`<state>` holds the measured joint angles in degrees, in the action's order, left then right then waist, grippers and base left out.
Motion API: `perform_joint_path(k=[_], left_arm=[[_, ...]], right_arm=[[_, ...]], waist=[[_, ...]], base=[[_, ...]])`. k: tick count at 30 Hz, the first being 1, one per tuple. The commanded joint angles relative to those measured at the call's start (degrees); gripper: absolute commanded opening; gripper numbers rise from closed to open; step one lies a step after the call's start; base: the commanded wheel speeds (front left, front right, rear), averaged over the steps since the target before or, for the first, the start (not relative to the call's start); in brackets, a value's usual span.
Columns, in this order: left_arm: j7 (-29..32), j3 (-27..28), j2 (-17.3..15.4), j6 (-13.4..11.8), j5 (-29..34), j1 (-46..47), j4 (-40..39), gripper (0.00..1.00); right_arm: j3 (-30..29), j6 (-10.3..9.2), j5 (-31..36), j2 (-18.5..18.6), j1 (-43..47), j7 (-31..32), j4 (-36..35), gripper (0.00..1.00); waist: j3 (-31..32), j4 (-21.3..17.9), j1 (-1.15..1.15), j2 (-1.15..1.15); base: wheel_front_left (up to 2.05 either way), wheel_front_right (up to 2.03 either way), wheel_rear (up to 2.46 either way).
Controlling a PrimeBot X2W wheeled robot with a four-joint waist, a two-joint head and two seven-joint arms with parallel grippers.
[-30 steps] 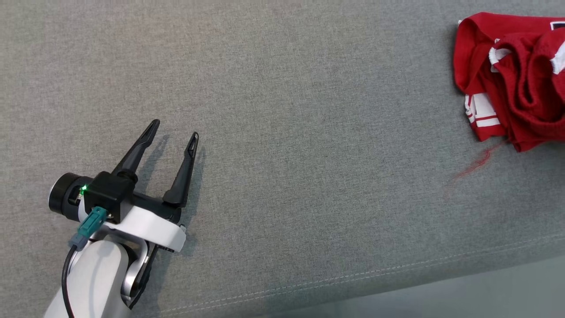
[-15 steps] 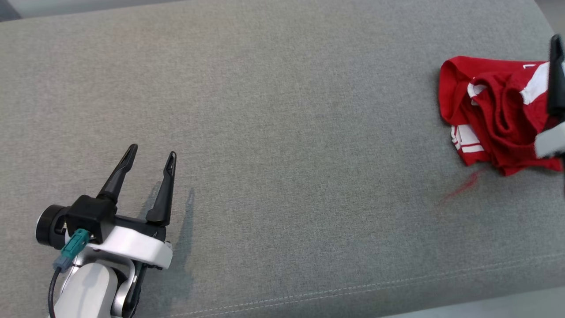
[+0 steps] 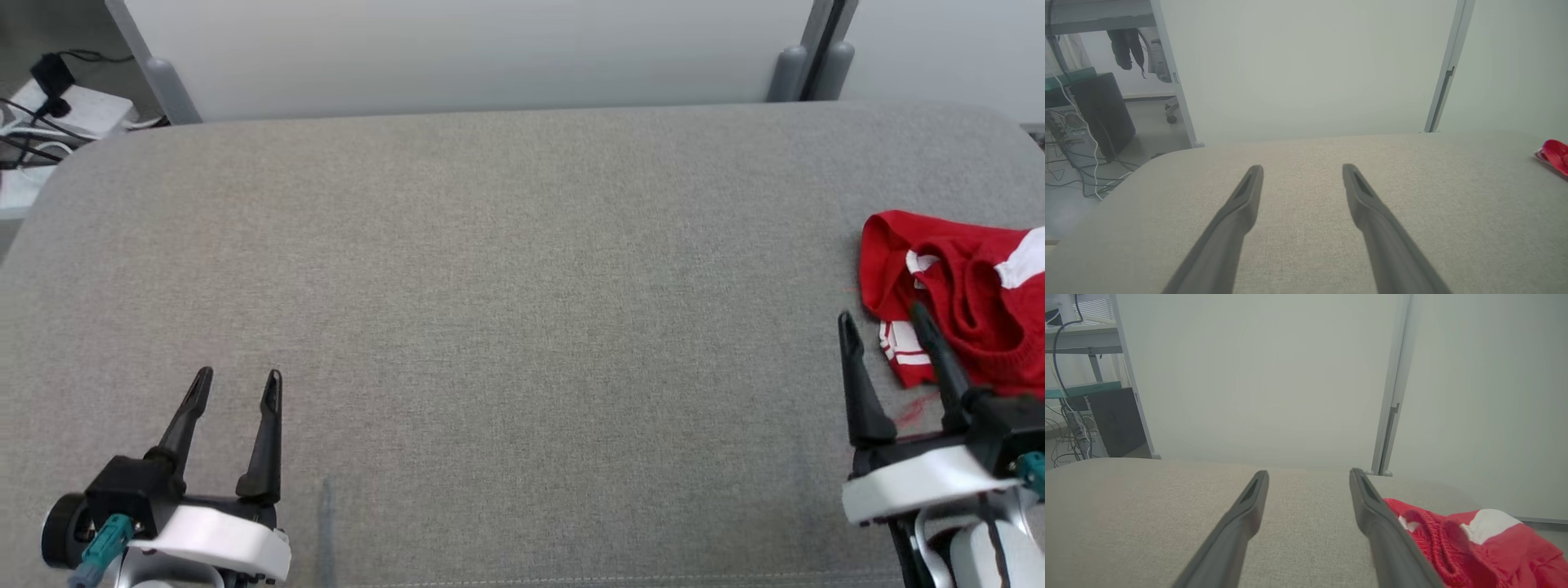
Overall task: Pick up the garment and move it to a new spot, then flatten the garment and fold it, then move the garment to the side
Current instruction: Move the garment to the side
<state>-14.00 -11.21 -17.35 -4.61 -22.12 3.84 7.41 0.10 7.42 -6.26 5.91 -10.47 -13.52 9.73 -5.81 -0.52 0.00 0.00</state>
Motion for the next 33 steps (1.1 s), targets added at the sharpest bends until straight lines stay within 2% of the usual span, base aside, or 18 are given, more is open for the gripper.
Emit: perform_joint_path(k=[1,7,15,33], left_arm=[[-0.5,2.4,-1.4,-0.5,-0.9,0.4,-1.0,1.00],[-0.6,2.4,-0.9,-0.5,-1.7,-3.3,-0.6,1.00],[-0.5,2.2,-1.4,-1.1,-1.5,-5.4,-0.5,1.00],[-0.3,2.9,-2.2,-1.8,-2.6,-5.8,-0.3,1.00]], right_arm=[[0.6,0.07,0.4,-0.3,1.9,0.7,-2.4,1.00],[-0.3,0.07,0.6,-2.0,9.2,1.9,-5.3,1.00],[-0.9,0.07,0.6,-2.9,14.8,2.6,-9.1,1.00],[-1.2,0.07,-1.0,-3.0,17.0,3.4,-11.8,1.00]], waist=[[2.7,1.5,0.00,0.00],[6.5,2.0,0.00,0.00],[7.7,2.2,0.00,0.00],[7.7,1.9,0.00,0.00]], base=[[0.00,0.00,0.00],[0.00,0.00,0.00],[0.00,0.00,0.00],[0.00,0.00,0.00]])
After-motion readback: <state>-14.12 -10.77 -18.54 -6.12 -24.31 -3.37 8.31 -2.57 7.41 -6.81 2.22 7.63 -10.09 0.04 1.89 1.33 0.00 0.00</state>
